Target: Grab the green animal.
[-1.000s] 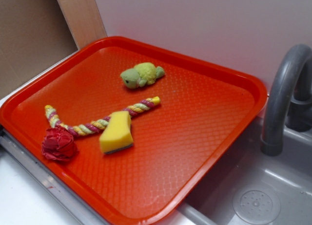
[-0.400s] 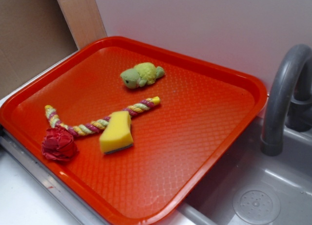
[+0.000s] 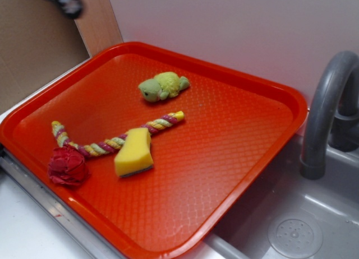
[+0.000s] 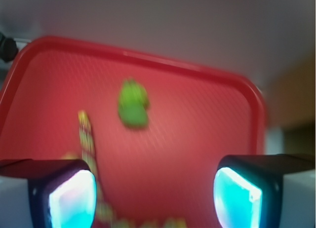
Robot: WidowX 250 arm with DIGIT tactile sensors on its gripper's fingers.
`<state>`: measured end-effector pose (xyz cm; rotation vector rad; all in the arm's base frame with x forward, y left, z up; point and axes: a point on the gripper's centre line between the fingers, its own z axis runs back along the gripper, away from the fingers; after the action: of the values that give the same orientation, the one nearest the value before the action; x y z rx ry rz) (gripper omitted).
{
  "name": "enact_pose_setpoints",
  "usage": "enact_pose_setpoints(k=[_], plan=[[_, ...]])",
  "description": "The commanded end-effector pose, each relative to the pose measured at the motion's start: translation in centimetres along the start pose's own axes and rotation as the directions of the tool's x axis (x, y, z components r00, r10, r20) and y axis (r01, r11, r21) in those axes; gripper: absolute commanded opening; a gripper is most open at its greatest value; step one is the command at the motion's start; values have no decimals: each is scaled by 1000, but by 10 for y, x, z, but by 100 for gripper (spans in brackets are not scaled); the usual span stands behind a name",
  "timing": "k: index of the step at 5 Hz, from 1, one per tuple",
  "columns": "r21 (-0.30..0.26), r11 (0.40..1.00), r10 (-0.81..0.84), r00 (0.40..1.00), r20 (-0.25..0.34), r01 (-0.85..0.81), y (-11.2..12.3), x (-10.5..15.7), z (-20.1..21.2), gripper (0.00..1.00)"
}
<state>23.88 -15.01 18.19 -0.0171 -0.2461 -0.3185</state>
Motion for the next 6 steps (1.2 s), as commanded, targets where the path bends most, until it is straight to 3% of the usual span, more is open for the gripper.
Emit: enact_pose_setpoints(k=[1,3,5,6], plan=[[-83,996,-37,999,12,38,0,48,-46,100],[-110,988,-117,988,-103,106,-14,34,-107,100],[-193,969,-191,967,-169,157,-37,24,-152,100],[-168,974,-190,955,-226,154,-39,21,-161,92]])
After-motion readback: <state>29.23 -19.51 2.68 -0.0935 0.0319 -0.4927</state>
